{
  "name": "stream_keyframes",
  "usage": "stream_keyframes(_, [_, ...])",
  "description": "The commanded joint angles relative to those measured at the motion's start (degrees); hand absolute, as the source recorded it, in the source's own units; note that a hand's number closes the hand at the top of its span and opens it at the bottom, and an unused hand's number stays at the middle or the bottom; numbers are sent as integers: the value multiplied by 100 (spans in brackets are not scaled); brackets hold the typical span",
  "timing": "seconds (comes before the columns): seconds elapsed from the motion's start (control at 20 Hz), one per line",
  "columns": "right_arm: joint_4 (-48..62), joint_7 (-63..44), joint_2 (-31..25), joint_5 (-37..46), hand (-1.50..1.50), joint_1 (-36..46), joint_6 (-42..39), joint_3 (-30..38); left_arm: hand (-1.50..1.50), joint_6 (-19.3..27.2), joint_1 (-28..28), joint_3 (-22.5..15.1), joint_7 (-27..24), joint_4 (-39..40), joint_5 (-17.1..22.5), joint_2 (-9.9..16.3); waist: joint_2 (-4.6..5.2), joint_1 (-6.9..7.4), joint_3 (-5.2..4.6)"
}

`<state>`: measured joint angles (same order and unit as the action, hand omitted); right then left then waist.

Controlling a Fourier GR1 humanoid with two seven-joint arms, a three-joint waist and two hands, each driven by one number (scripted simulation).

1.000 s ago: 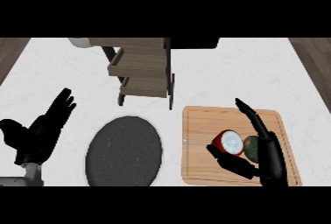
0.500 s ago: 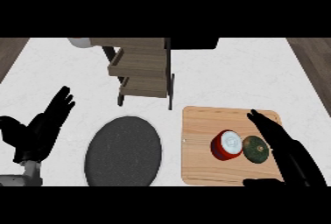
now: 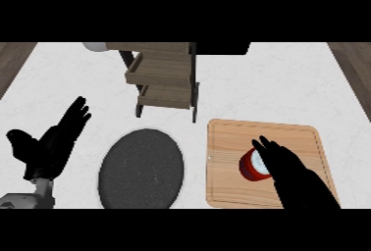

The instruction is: Pick the can from the cutting board and place it in the tiered basket

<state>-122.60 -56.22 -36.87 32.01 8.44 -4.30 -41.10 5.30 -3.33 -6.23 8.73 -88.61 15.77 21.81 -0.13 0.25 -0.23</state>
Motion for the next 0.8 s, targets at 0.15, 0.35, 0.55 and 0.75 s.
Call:
stream_keyframes(0.15, [753, -629, 1120, 843, -150, 143, -163, -258, 0, -120, 34, 88, 57, -9, -109, -127, 10, -8, 22])
stream_keyframes(0.35, [1380, -989, 1686, 1032, -150, 444, -457, -353, 0, -95, 39, 171, -13, 44, -207, -149, 13, 10, 20])
stream_keyframes(0.55, [2243, 180, 1528, 1278, -150, 31, 184, -13, 0, -431, -295, 470, -40, 425, -88, -35, 23, -20, 24])
stream_keyframes(0.75, [2054, 534, 1402, 1503, -150, -177, -40, 435, 0, -485, -84, 552, 246, 41, -149, -176, 12, -22, 23])
